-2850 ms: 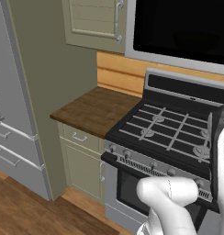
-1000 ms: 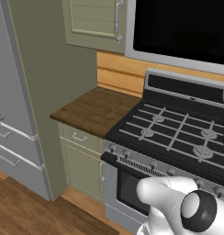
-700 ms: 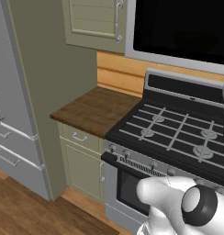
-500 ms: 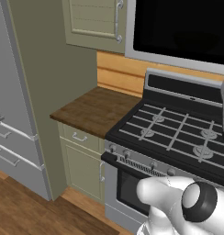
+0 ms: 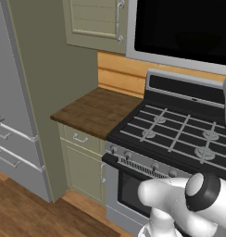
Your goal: Pick the broccoli from the sink and place it in the bowl. Then pick the bowl and place it in the microwave. Then close the microwave door and press the start button.
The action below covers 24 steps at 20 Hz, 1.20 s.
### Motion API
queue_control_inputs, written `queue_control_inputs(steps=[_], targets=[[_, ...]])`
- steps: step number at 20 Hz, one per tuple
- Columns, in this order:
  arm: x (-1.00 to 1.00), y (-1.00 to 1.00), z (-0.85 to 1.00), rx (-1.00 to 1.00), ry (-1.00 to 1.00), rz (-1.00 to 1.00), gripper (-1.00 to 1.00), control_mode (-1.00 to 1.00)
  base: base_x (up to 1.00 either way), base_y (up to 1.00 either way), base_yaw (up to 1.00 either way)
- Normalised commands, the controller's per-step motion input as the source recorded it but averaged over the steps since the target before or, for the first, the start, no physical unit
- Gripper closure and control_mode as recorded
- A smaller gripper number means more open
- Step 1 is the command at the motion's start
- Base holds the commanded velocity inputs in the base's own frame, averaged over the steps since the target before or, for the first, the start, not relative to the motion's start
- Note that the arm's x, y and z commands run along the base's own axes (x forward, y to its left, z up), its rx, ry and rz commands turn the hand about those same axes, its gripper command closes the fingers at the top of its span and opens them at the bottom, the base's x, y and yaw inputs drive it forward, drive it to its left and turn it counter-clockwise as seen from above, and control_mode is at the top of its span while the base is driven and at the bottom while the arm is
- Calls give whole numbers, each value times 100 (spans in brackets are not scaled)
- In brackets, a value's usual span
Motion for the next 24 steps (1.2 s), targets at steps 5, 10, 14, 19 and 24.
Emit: queue_control_inputs(steps=[5,10,14,19,24], targets=[[5,-26,0,1,0,0,100,-100,0,0,0],[5,-28,0,2,0,0,100,-100,0,0,0],[9,-18,0,0,0,0,100,-100,0,0,0],[13,0,0,0,0,0,100,-100,0,0,0],[25,-2,-6,0,3,0,100,-100,0,0,0]])
